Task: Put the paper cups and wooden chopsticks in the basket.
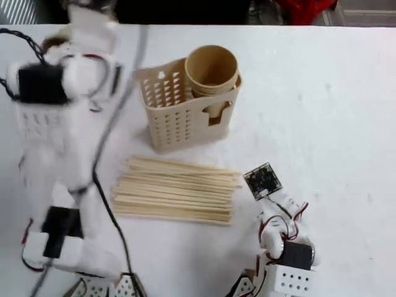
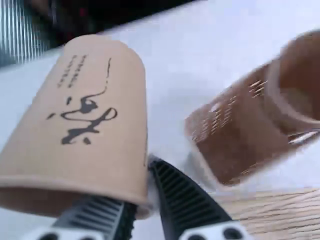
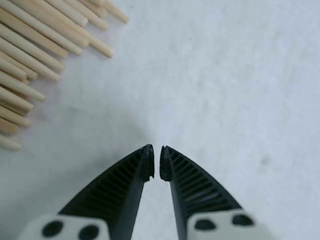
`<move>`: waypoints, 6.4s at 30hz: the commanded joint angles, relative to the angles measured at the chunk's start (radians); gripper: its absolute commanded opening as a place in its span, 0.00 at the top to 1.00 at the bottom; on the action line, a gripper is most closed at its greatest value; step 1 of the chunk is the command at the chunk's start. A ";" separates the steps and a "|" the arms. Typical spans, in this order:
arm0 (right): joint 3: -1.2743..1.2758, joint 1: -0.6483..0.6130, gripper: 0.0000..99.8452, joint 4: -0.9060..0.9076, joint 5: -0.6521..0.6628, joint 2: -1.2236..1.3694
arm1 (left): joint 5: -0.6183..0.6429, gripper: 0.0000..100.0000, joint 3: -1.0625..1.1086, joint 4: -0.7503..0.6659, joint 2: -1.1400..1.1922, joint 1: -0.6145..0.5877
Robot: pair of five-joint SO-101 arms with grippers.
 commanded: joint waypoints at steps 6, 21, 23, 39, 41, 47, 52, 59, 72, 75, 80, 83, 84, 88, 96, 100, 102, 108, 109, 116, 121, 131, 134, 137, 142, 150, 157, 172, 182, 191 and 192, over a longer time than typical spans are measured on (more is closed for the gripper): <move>0.008 -0.005 0.96 0.005 0.012 -0.004 | -0.072 0.98 -0.109 0.018 0.045 0.404; 0.008 -0.007 0.96 0.005 0.014 -0.004 | -0.074 0.93 -0.095 0.028 0.179 0.430; 0.008 -0.007 0.96 0.005 0.014 -0.004 | -0.075 0.90 -0.095 0.028 0.179 0.432; 0.008 -0.005 0.96 0.005 0.014 -0.004 | -0.074 0.88 -0.103 -0.101 0.179 0.423; 0.008 -0.005 0.96 0.005 0.014 -0.004 | -0.074 0.88 -0.103 -0.140 0.179 0.423; 0.008 -0.005 0.96 0.005 0.012 -0.004 | -0.074 0.88 -0.103 -0.253 0.186 0.423; 0.008 -0.008 0.96 0.005 0.012 -0.004 | -0.072 0.88 -0.101 -0.290 0.186 0.423; 0.008 -0.008 0.96 0.005 0.011 -0.004 | -0.072 0.88 -0.092 -0.348 0.189 0.447; 0.008 -0.008 0.96 0.005 0.011 -0.004 | -0.072 0.88 -0.101 -0.364 0.179 0.444; 0.008 -0.005 0.96 0.005 0.011 -0.004 | -0.052 0.88 -0.094 -0.319 0.186 0.407; 0.008 -0.007 0.96 0.005 0.009 -0.004 | 0.046 0.88 0.034 -0.322 0.285 0.334; 0.008 -0.004 0.96 0.005 0.009 -0.004 | 0.046 0.88 0.078 -0.376 0.357 0.320; 0.008 -0.004 0.96 0.005 0.009 -0.004 | 0.046 0.88 0.075 -0.387 0.377 0.318; 0.008 -0.004 0.96 0.005 0.008 -0.004 | 0.046 0.88 -0.014 -0.361 0.400 0.318; 0.008 -0.004 0.96 0.005 0.008 -0.004 | 0.051 0.88 -0.703 0.005 0.406 0.165; 0.008 -0.004 0.96 0.005 0.008 -0.004 | 0.068 0.88 -0.707 0.046 0.387 -0.058; 0.008 -0.004 0.96 0.005 0.008 -0.004 | 0.103 0.88 -0.583 0.046 0.375 -0.185; 0.008 -0.012 0.95 -0.007 0.014 -0.005 | 0.152 0.88 0.095 0.040 0.302 -0.447; 0.003 -0.012 0.95 -0.027 0.015 -0.005 | 0.147 0.87 0.203 0.034 0.291 -0.463; -0.253 -0.010 0.89 0.038 0.054 0.008 | 0.161 0.83 0.875 -0.288 0.094 -0.464; -0.379 -0.033 0.87 0.058 0.052 0.179 | 0.299 0.83 1.275 -0.664 -0.031 -0.437; -0.896 -0.486 0.87 0.028 -0.129 0.969 | 0.328 0.83 1.386 -0.985 0.027 -0.452; -1.011 -0.650 0.87 0.013 -0.141 1.115 | 0.330 0.83 1.375 -0.988 0.045 -0.472; -1.036 -0.817 0.87 0.005 -0.127 1.218 | 0.330 0.83 1.373 -0.988 0.047 -0.472; -0.914 -1.000 0.87 -0.119 0.023 1.314 | 0.330 0.83 1.376 -0.988 0.048 -0.470; -0.842 -0.946 0.87 -0.266 0.100 1.406 | 0.330 0.83 1.376 -0.988 0.048 -0.469; -0.839 -0.909 0.87 -0.357 0.095 1.521 | 0.330 0.83 1.378 -0.987 0.048 -0.469; -0.845 -0.903 0.96 -0.367 0.092 1.555 | 0.331 0.83 1.379 -0.987 0.048 -0.467; -0.878 -0.783 0.98 -0.334 0.015 1.484 | 0.331 0.83 1.379 -0.987 0.048 -0.456; -0.882 -0.762 0.98 -0.097 0.005 1.138 | 0.331 0.83 1.376 -0.988 0.051 -0.460; -0.882 -0.762 0.98 -0.073 0.005 1.092 | 0.331 0.83 1.376 -0.988 0.051 -0.461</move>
